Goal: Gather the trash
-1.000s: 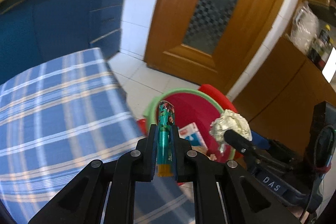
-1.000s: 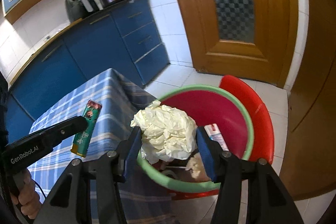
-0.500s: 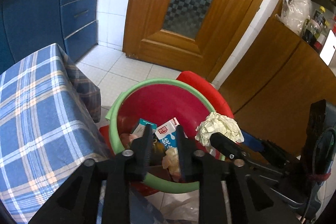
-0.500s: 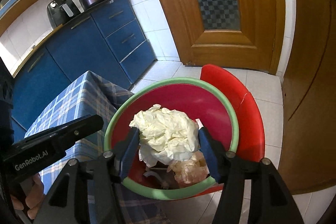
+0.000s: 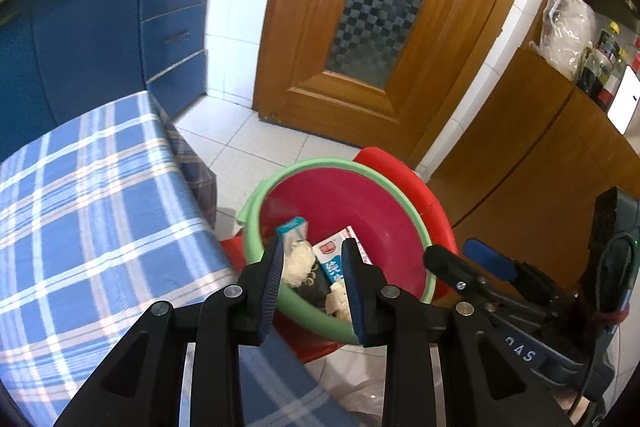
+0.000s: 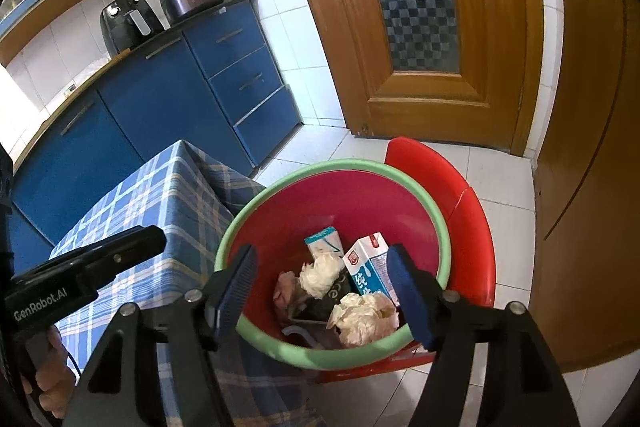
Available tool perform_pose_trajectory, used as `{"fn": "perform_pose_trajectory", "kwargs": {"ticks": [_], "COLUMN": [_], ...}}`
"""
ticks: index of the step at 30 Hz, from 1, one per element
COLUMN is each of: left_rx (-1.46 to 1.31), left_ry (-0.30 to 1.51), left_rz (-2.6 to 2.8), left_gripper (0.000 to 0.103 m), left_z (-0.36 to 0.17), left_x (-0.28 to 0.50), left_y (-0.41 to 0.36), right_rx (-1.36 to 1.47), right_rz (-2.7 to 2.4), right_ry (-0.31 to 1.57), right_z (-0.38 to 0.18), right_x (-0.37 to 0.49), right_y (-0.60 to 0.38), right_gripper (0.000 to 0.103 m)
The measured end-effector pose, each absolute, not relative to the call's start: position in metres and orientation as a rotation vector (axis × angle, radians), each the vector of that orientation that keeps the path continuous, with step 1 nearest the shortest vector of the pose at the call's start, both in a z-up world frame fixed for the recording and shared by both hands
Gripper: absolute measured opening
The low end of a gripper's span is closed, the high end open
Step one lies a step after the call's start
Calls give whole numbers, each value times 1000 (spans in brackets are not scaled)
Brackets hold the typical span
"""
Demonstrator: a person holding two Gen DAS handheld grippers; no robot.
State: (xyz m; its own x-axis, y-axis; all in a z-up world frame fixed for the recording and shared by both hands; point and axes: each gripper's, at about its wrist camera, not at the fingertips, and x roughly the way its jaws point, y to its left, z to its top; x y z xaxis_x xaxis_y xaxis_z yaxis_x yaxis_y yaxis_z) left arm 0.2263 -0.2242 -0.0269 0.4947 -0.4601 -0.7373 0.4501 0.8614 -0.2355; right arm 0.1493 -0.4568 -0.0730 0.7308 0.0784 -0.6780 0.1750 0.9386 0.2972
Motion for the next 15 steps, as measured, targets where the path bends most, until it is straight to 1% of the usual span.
{"fn": "perform_pose_trajectory", "kwargs": {"ticks": [10,15], "left_rx": [-30,-31], "left_ry": [846,818], "left_rz": [-469,-412], "left_gripper": [30,30], "left_z": [-4,7], "left_x": [190,169], "left_y": [-182,-157], "right_rx": [320,314], "right_rz": [-23,-1], "right_ry": [678,654], "right_z": [-37,-24], "right_x": [111,94], "right_y": [-425,-404], "right_gripper": [70,74]}}
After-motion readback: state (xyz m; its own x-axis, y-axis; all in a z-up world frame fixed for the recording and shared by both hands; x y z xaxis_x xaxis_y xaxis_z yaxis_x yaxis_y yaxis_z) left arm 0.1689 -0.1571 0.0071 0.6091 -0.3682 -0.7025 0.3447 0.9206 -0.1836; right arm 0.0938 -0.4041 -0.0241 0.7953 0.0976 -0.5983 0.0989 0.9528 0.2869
